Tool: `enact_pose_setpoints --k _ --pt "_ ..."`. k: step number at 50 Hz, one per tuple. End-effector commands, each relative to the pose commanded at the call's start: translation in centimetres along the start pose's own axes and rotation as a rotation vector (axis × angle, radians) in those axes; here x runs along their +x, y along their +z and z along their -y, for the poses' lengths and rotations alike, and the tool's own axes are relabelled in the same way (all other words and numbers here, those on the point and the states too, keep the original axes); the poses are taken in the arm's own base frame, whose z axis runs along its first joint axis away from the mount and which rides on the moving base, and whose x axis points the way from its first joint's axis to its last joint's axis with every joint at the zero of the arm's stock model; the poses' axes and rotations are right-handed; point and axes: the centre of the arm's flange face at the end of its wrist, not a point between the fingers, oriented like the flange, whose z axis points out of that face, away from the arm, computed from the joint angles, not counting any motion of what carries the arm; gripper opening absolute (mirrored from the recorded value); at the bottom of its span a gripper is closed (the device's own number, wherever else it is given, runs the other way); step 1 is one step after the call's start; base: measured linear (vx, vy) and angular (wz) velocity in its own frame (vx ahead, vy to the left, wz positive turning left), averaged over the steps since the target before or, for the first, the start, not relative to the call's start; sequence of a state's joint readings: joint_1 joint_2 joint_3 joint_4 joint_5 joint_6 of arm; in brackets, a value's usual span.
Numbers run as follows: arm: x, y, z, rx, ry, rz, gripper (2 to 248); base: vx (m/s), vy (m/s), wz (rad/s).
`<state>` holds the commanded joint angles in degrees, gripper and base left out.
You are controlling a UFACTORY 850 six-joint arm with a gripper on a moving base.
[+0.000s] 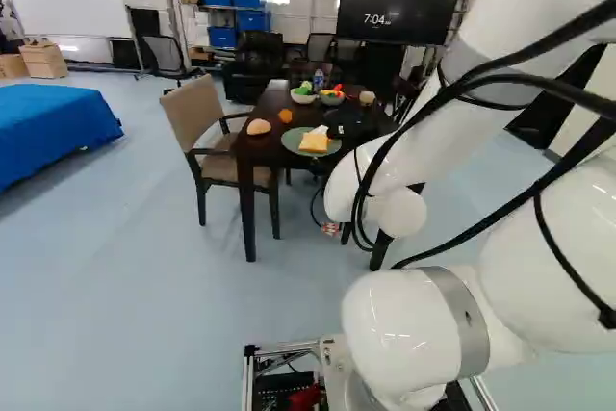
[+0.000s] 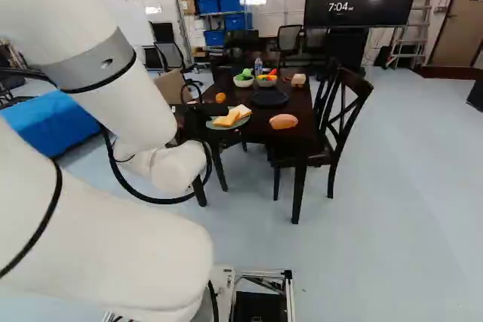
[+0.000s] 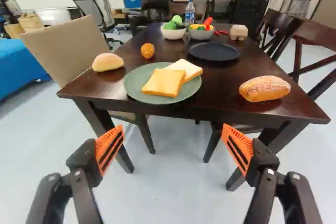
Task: Move the croissant to the empty plate
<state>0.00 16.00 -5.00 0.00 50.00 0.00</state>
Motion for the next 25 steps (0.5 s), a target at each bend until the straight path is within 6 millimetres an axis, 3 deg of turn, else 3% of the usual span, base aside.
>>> enact_pose_setpoints --k 11,25 --pt "0.0 0.0 0.0 0.0 0.0 0.0 247 0.213 0.005 -0.201" --pt "0.0 0.0 0.0 0.0 0.0 0.0 247 0.203 0.034 -0.039"
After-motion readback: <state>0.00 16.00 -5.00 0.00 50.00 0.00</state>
